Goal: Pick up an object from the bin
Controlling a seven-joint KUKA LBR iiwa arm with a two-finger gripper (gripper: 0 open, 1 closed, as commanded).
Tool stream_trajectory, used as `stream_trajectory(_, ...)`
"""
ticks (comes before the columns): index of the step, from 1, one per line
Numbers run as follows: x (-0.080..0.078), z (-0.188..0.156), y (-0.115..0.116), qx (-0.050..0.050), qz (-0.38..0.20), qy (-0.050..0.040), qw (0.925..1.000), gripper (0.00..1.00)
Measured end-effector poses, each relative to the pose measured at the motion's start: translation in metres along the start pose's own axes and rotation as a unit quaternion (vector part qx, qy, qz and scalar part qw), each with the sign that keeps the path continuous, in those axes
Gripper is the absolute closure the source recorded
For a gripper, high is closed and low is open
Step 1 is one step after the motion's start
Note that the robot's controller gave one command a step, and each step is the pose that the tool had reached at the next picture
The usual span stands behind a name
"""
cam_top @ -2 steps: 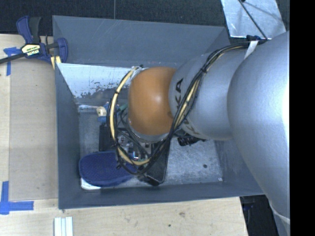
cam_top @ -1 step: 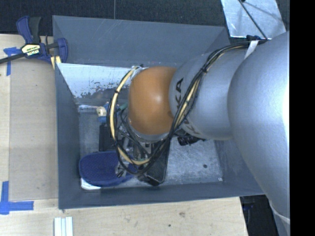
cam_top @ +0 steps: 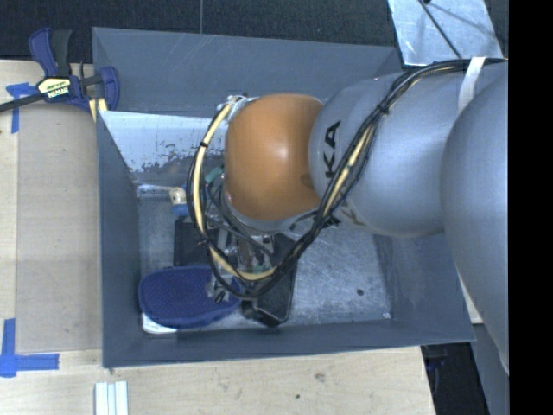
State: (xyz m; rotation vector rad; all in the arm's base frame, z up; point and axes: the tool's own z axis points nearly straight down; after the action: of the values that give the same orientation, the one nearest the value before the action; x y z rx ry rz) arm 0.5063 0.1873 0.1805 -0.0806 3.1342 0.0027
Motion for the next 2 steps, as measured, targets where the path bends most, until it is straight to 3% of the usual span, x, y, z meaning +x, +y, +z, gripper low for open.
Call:
stream_trajectory(1, -0.0034, 0.1114, 0.0165, 0.002, -0.095, 0.0061, 0.9955, 0.00)
stream_trajectory(2, -0.0103, 0.1053, 0.0175, -0.001, -0.092, -0.0068, 0.9957, 1.00)
